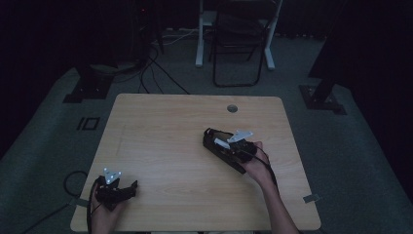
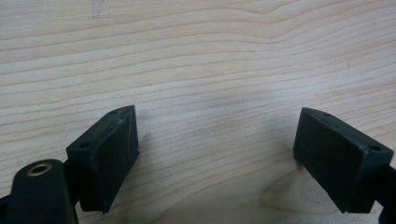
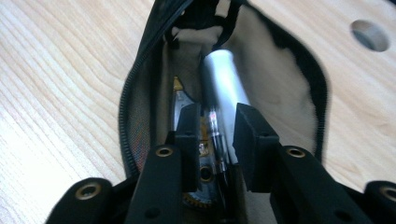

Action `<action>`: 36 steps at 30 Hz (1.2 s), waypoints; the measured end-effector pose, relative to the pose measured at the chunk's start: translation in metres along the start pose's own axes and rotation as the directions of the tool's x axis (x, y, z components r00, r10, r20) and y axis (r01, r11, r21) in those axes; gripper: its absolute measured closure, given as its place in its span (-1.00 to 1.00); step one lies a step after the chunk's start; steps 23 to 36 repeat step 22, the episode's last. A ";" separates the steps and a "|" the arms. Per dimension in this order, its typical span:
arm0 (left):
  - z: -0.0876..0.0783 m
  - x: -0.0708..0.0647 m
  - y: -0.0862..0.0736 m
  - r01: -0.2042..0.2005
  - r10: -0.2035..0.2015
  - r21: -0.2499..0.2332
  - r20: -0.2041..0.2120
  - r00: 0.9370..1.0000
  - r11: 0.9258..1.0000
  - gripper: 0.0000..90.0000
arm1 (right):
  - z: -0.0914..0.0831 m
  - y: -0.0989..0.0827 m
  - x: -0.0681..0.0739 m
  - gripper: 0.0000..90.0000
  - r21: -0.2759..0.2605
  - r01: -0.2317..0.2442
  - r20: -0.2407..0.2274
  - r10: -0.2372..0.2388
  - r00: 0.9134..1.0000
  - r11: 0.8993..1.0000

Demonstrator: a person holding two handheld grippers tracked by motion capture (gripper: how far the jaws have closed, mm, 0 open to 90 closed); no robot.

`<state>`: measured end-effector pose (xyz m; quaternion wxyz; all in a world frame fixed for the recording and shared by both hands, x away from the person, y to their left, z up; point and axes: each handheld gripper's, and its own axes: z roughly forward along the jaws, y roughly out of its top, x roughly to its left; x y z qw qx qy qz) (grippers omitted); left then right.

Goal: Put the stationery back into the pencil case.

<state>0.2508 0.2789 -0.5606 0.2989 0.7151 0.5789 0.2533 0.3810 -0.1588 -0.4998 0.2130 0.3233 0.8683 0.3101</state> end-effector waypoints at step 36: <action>0.000 0.000 0.000 -0.001 0.001 0.000 0.000 1.000 1.000 -0.68 | -0.058 -0.079 -0.016 0.31 -0.209 -0.277 0.139 0.309 0.941 0.938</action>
